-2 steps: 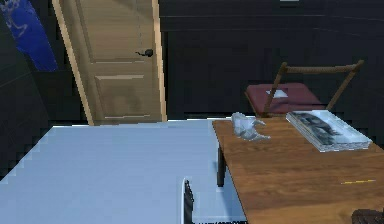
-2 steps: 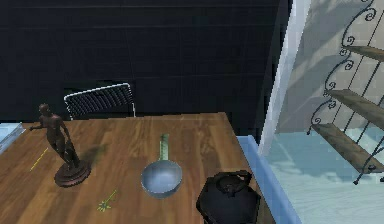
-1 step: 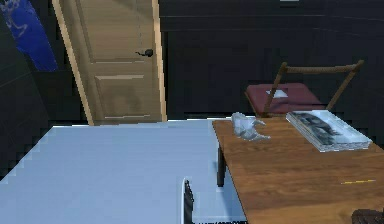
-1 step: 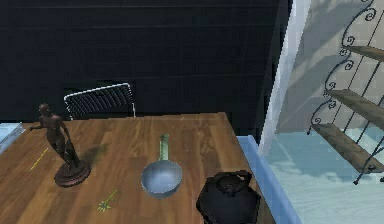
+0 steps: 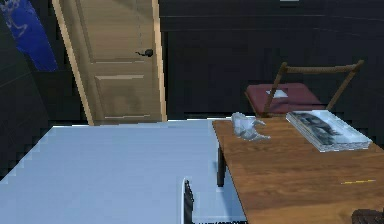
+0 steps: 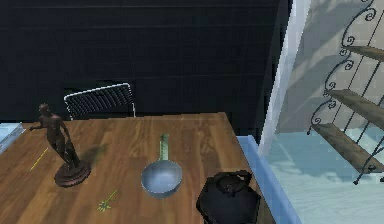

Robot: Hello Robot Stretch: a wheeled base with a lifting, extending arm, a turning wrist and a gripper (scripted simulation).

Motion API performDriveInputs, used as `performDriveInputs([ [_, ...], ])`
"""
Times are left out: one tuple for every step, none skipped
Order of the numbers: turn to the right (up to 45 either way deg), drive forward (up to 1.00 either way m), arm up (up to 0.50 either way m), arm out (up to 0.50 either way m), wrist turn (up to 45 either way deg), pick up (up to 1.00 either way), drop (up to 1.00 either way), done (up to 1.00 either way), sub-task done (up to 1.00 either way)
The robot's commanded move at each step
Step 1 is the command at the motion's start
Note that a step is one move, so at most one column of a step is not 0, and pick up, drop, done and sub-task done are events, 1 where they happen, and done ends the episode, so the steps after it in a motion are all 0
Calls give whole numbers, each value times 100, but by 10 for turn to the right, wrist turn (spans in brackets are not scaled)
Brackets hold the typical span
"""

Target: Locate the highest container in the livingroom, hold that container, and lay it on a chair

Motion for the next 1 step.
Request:
performDriveInputs([
  [0, 0, 0, 26, 0, 0, 0, 0, 0],
])
